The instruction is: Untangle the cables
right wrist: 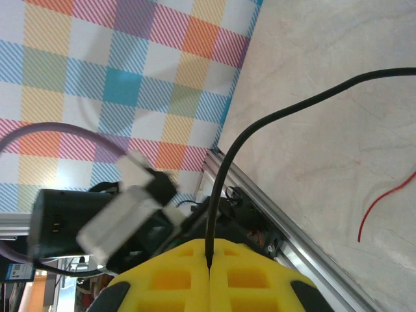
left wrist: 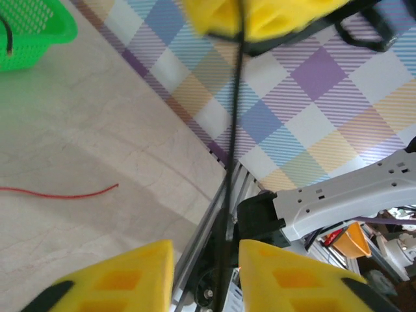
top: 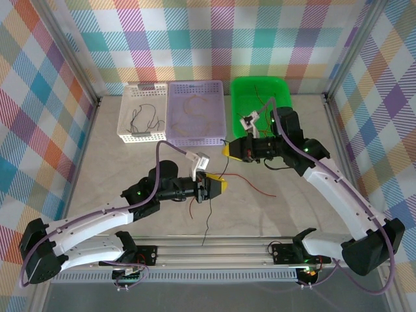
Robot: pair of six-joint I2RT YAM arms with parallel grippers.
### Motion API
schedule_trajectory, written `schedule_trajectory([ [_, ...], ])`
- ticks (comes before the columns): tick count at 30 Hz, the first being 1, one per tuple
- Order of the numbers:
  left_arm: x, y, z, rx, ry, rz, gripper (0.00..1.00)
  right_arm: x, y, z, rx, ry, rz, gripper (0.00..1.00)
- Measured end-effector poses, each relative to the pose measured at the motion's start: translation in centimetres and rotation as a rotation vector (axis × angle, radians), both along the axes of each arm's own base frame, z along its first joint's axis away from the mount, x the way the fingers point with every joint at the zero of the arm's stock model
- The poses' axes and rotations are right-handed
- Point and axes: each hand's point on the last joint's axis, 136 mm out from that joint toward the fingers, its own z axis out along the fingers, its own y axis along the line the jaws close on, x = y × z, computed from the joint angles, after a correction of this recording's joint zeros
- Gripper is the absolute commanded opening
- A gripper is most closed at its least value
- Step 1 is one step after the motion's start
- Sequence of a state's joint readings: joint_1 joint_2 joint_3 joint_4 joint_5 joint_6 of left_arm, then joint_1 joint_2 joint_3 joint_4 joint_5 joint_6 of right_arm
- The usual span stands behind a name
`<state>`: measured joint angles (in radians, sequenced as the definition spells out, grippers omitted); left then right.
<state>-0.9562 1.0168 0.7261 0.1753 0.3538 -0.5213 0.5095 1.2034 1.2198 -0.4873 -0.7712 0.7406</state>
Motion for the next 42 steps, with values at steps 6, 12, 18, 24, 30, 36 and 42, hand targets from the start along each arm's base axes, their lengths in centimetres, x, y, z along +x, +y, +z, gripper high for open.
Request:
schedule_trajectory([
  [6,0.0,0.2,0.6,-0.006,-0.009,0.009,0.00,0.1,-0.1,-1.0,-0.014,0.015,-0.004,0.00],
  [12,0.3,0.8,1.1,-0.010,-0.021,0.049,0.00,0.2,-0.5,-0.8,-0.027,-0.026,-0.021,0.06],
  [18,0.9,2.5,2.3,-0.021,-0.049,0.132,0.00,0.2,-1.9,-0.2,-0.056,-0.106,-0.079,0.36],
  [24,1.6,4.1,3.8,0.023,-0.086,0.212,0.00,0.5,-4.7,0.2,-0.092,-0.191,-0.205,0.59],
  [30,3.0,6.6,6.5,0.107,-0.153,0.309,0.00,0.1,-7.6,0.5,-0.139,-0.305,-0.331,0.78],
  [36,7.8,12.1,10.9,0.178,-0.199,0.532,0.00,-0.7,-9.7,-0.9,-0.199,-0.370,-0.401,0.91],
  [42,13.1,16.8,13.2,0.245,-0.182,0.736,0.00,-1.1,-11.1,-3.6,-0.282,-0.375,-0.431,1.00],
])
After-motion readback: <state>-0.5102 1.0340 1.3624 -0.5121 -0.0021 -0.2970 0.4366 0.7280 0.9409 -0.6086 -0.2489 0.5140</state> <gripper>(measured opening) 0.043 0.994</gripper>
